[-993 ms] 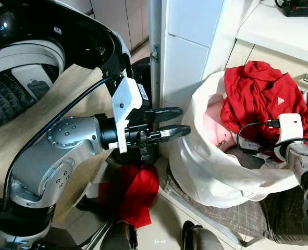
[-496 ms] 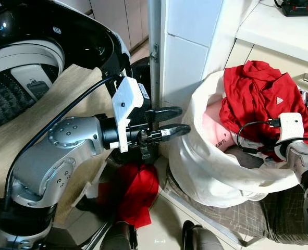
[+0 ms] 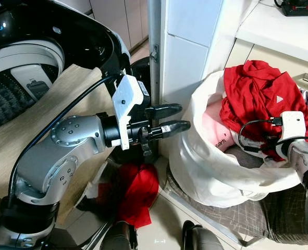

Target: Clothes washing

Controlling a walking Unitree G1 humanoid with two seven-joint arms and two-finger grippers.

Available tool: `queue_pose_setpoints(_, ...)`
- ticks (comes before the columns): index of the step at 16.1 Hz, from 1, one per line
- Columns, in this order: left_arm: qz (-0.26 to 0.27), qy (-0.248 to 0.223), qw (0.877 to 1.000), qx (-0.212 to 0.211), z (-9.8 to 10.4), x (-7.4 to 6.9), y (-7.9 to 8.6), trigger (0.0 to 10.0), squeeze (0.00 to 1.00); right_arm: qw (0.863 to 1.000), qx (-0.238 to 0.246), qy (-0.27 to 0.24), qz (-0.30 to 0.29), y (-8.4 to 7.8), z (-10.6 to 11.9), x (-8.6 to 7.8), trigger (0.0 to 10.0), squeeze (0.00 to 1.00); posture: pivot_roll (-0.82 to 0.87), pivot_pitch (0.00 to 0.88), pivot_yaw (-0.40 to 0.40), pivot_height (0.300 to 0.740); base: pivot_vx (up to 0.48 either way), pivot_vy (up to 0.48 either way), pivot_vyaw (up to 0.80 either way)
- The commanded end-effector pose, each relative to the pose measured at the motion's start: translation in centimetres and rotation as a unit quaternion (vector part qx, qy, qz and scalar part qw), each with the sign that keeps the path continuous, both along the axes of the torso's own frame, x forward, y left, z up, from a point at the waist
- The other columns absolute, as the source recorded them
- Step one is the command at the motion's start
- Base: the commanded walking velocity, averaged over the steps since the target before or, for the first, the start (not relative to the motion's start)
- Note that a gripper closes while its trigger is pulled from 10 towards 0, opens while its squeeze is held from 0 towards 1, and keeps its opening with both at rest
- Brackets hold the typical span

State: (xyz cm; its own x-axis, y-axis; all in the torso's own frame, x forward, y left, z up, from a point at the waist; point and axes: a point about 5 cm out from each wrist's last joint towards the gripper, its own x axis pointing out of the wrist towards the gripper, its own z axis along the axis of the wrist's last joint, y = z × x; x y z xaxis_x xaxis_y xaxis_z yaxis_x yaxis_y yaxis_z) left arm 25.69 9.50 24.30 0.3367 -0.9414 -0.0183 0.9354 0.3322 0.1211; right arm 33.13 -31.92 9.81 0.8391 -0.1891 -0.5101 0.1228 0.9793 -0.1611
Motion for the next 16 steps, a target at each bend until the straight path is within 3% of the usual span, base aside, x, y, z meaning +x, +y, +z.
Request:
queue_pose_setpoints(1,0.002,-0.015,1.000,0.000,0.3,0.1,-0.2,10.0,0.00,1.000,0.009,-0.009,-0.004,-0.2,0.4,0.1,0.0,0.00,0.02,0.177,0.047,0.740,0.000,0.000,0.00)
queue_pose_setpoints(4,0.022,-0.024,0.999,-0.012,0.4,0.7,-0.2,10.0,0.00,1.000,0.012,-0.023,0.002,-0.4,1.1,0.4,0.0,0.00,0.01,0.161,0.040,0.740,0.000,0.000,0.00)
queue_pose_setpoints(8,0.100,-0.063,0.991,-0.057,1.3,2.5,0.5,10.0,0.00,0.985,0.074,-0.150,0.046,0.0,5.9,2.3,0.0,0.00,-0.03,0.129,0.026,0.740,0.000,0.000,0.00)
queue_pose_setpoints(10,0.121,-0.067,0.987,-0.080,1.9,3.3,0.6,10.0,0.00,0.964,0.112,-0.219,0.098,0.8,9.2,2.8,0.0,0.00,-0.04,0.120,0.023,0.740,0.000,0.000,0.00)
queue_pose_setpoints(12,0.116,-0.073,0.988,-0.077,1.8,3.4,0.1,10.0,0.00,0.942,0.146,-0.262,0.149,1.7,11.6,2.3,0.0,0.00,-0.05,0.111,0.018,0.740,0.000,0.000,0.00)
queue_pose_setpoints(13,0.113,-0.076,0.987,-0.080,1.8,3.4,-0.4,10.0,0.00,0.921,0.171,-0.286,0.204,2.8,13.6,1.4,0.0,0.00,-0.06,0.110,0.017,0.740,0.000,0.000,0.00)
queue_pose_setpoints(14,0.111,-0.070,0.987,-0.091,1.9,3.5,-0.9,10.0,1.00,0.887,0.203,-0.313,0.274,4.3,15.9,-0.1,0.0,0.00,-0.06,0.108,0.015,0.740,0.000,0.000,0.00)
queue_pose_setpoints(15,0.110,-0.067,0.987,-0.095,2.0,3.6,-1.1,10.0,1.00,0.875,0.212,-0.319,0.296,4.9,16.6,-0.6,0.0,0.00,-0.06,0.108,0.014,0.740,0.000,0.000,0.00)
queue_pose_setpoints(16,0.096,-0.068,0.988,-0.105,2.4,3.5,-1.7,10.0,1.00,0.835,0.234,-0.336,0.367,6.4,18.3,-2.3,0.0,0.00,-0.07,0.108,0.010,0.740,0.000,0.000,0.00)
